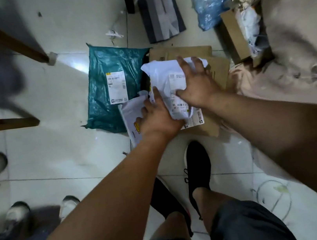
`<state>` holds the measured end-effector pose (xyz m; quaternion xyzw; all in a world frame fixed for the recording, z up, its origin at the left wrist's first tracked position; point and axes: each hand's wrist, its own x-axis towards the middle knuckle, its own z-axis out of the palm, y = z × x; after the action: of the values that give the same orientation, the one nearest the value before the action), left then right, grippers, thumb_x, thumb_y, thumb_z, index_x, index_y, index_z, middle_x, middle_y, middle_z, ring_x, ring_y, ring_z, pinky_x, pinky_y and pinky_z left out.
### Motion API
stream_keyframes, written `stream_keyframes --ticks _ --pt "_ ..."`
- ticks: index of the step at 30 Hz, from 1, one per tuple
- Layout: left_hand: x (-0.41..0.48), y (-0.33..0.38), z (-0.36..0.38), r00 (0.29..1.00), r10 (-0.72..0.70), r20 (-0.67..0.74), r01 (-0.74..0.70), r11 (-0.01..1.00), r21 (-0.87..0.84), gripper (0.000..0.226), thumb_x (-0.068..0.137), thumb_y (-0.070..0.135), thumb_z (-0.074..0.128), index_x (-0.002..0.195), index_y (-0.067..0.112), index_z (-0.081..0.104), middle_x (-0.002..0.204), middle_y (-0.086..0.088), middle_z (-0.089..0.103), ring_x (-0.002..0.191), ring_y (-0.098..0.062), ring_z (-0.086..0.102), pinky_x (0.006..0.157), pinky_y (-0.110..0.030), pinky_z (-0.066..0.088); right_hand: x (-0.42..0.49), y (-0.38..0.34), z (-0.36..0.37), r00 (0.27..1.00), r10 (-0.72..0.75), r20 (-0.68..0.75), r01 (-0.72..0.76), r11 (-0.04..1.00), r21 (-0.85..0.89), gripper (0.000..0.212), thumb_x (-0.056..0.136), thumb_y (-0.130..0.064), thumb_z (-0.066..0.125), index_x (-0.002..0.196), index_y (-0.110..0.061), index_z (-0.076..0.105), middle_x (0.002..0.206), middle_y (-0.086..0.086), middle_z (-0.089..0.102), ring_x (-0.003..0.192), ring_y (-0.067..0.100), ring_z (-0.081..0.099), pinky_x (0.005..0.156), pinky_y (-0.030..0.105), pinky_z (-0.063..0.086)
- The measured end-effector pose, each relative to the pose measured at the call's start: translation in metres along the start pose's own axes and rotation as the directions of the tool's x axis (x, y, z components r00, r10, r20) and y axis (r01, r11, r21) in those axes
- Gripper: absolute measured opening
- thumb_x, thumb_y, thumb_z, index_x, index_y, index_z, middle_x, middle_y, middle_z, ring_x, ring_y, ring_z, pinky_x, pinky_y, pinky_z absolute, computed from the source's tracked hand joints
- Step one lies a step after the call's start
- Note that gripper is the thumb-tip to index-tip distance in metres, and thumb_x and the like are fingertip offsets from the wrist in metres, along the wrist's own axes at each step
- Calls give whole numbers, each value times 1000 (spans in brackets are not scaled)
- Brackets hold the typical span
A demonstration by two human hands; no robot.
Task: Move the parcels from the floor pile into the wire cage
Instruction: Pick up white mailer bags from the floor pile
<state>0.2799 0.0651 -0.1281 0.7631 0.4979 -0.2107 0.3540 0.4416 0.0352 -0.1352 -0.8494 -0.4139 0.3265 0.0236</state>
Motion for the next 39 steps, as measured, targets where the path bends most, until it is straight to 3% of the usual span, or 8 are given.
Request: stream_keyframes --ticks 9,12,14,18,22,25,29,39 --pt "43 35 51 986 -110 -127 125 986 113 134 79 79 61 160 6 -17 163 -22 17 144 -41 28 109 -57 35 25 33 21 1000 -16 -2 16 994 108 92 87 -41 67 162 -30 15 160 5 24 141 32 41 111 45 41" --pt "51 20 46 985 59 -164 -17 969 246 125 80 57 74 162 9 -7 160 -14 26 142 -37 33 107 -56 39 13 47 13 997 83 7 -83 993 79 95 79 -37 64 160 -38 14 147 9 32 126 41 48 105 45 43" --pt "56 7 37 966 243 -88 -205 929 309 122 77 43 76 163 15 -5 163 -7 25 147 -33 28 113 -63 30 4 56 7 998 65 -4 -65 998 -21 109 67 -34 67 160 -40 10 139 13 33 123 41 42 101 43 38" --pt "67 -9 21 887 459 56 -429 774 466 121 75 35 75 164 27 -7 169 1 16 157 -28 7 115 -74 1 2 64 1 992 -63 107 85 972 -218 127 62 -26 77 158 -47 -3 165 10 4 149 38 13 110 53 33" --pt "73 -11 12 927 365 85 -360 801 479 115 76 35 76 164 17 4 168 -5 16 154 -35 11 116 -66 26 4 66 13 943 -5 333 78 976 -205 148 55 -52 93 155 -50 -17 168 0 -17 155 33 -12 117 62 21" --pt "69 -5 5 904 417 99 -420 817 396 107 71 22 78 161 12 20 160 -9 31 148 -38 21 105 -54 46 -9 70 24 961 -10 277 76 970 -230 139 60 -52 90 159 -43 -6 167 1 3 154 33 2 115 61 29" --pt "53 5 -12 886 448 117 -458 807 373 107 70 22 81 160 12 23 160 -9 31 147 -38 22 107 -52 45 -29 71 12 990 -72 124 94 980 -177 112 66 -34 82 158 -29 19 154 3 30 143 33 25 108 52 40" --pt "-63 65 -137 863 502 60 -476 767 430 110 72 35 81 162 16 22 160 -9 31 146 -33 25 100 -51 49 -126 26 -123 994 -107 34 108 994 -21 113 64 -32 79 160 -30 18 158 5 26 148 31 21 113 51 37"
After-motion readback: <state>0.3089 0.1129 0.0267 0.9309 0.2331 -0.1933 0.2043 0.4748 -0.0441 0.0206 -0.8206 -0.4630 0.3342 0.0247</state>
